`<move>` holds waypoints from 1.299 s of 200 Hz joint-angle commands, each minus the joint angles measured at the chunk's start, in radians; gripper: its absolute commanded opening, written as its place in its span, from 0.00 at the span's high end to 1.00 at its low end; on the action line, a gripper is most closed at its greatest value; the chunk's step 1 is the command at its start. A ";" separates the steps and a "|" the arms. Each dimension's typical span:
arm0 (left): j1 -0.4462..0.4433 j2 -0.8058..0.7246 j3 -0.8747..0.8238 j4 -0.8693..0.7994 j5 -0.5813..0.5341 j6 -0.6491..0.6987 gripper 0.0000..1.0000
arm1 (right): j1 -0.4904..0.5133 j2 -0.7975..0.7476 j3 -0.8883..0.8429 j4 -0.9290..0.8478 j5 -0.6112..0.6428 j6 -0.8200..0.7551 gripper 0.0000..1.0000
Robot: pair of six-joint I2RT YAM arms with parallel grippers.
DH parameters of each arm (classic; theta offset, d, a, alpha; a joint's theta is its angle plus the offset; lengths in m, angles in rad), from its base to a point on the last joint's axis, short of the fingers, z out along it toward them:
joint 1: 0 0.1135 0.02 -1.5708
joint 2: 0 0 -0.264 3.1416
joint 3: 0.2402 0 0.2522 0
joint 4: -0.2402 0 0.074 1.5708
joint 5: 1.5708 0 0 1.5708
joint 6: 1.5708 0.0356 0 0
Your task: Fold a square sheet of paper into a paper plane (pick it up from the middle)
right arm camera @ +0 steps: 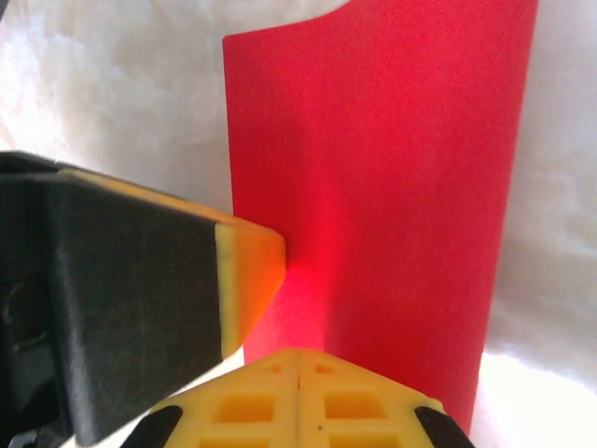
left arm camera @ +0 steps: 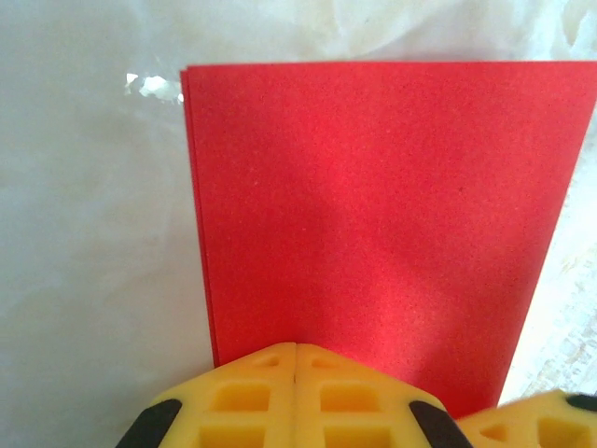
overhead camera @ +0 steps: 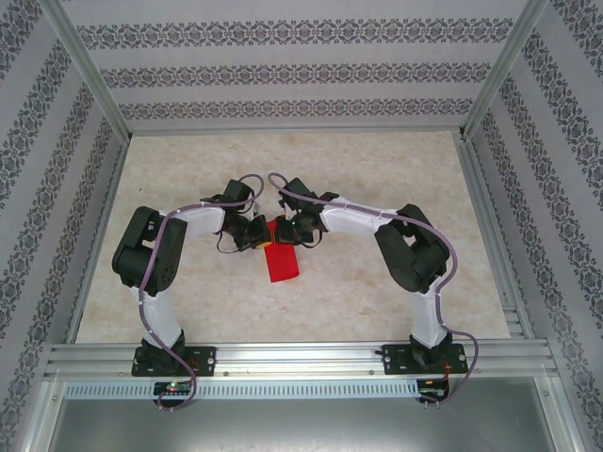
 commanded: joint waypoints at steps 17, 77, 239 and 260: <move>-0.012 0.079 -0.021 -0.083 -0.100 -0.001 0.99 | -0.010 0.045 0.044 -0.001 -0.012 -0.008 0.95; -0.013 0.086 -0.023 -0.097 -0.117 -0.005 1.00 | -0.034 0.070 -0.002 0.006 -0.013 -0.031 0.95; -0.012 0.102 -0.032 -0.120 -0.162 -0.002 1.00 | -0.135 -0.122 -0.207 0.154 -0.061 -0.097 0.95; -0.012 0.098 -0.032 -0.121 -0.160 0.002 1.00 | -0.110 -0.120 -0.177 0.204 -0.090 -0.067 0.96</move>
